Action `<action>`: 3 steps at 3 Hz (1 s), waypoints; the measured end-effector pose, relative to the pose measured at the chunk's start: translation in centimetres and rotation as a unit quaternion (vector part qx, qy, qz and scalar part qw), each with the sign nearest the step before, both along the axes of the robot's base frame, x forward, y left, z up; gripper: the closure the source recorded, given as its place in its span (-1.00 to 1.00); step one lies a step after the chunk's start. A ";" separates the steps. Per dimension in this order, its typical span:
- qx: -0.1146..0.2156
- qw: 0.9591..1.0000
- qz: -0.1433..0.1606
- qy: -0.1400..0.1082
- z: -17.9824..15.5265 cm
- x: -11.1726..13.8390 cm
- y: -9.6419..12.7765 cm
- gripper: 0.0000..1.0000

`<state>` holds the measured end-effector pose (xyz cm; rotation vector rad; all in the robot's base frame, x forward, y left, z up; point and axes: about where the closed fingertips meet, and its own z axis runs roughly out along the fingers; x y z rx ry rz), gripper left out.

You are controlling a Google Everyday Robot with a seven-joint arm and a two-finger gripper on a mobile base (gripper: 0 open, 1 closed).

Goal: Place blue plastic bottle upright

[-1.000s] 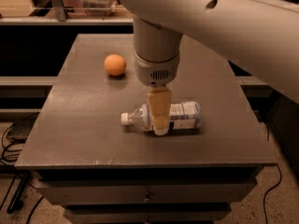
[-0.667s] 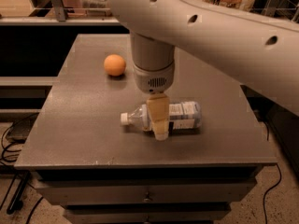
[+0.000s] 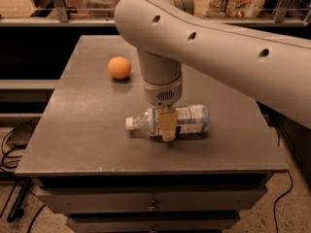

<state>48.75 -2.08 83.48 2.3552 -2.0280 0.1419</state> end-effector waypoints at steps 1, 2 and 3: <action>-0.001 1.000 -0.006 -0.003 0.2 -0.1 0.1 0.27; 0.026 0.999 -0.008 -0.016 2.0 0.0 0.7 0.76; 0.080 0.996 -0.009 -0.037 4.8 0.0 1.4 1.00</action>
Offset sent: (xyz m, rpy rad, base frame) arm -0.0039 0.0114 0.0453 0.1111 -0.0462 -0.0208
